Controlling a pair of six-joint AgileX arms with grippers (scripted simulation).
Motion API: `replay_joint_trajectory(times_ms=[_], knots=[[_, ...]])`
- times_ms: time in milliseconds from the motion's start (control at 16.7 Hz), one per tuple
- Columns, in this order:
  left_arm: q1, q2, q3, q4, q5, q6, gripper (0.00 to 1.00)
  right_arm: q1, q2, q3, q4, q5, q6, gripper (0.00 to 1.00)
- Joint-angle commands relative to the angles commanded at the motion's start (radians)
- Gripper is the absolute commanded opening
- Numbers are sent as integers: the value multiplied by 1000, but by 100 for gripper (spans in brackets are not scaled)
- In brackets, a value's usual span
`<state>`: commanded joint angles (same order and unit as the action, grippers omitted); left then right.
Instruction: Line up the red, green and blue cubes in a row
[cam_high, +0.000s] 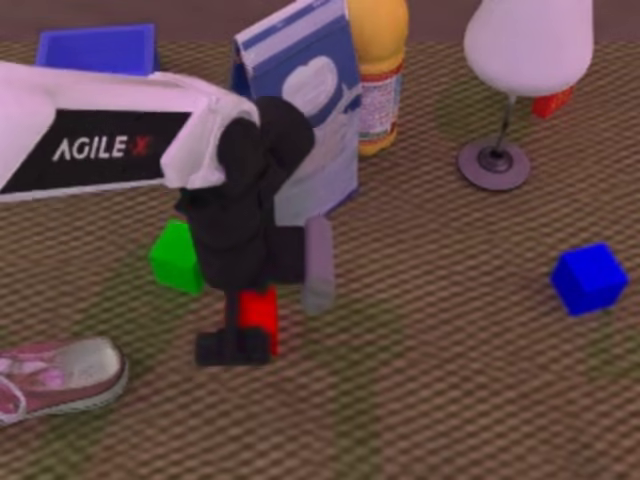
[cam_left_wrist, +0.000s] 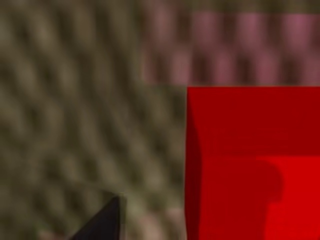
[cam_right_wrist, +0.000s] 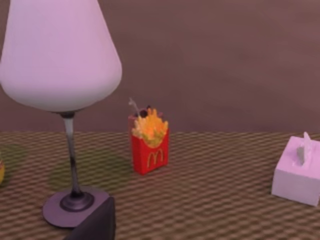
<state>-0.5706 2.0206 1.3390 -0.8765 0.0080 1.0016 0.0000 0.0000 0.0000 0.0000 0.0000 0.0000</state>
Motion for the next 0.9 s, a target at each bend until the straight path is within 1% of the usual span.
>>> replay_joint_trajectory(times_ms=[300, 420, 720, 900], knots=[[13, -59, 113, -189, 0, -1, 100, 0, 0, 0, 0, 0, 0, 100], [17, -81, 144, -231, 0, -2, 100, 0, 0, 0, 0, 0, 0, 100], [13, -81, 146, -234, 0, -4, 100, 0, 0, 0, 0, 0, 0, 100], [30, -63, 172, -239, -2, -68, 100, 0, 0, 0, 0, 0, 0, 100]])
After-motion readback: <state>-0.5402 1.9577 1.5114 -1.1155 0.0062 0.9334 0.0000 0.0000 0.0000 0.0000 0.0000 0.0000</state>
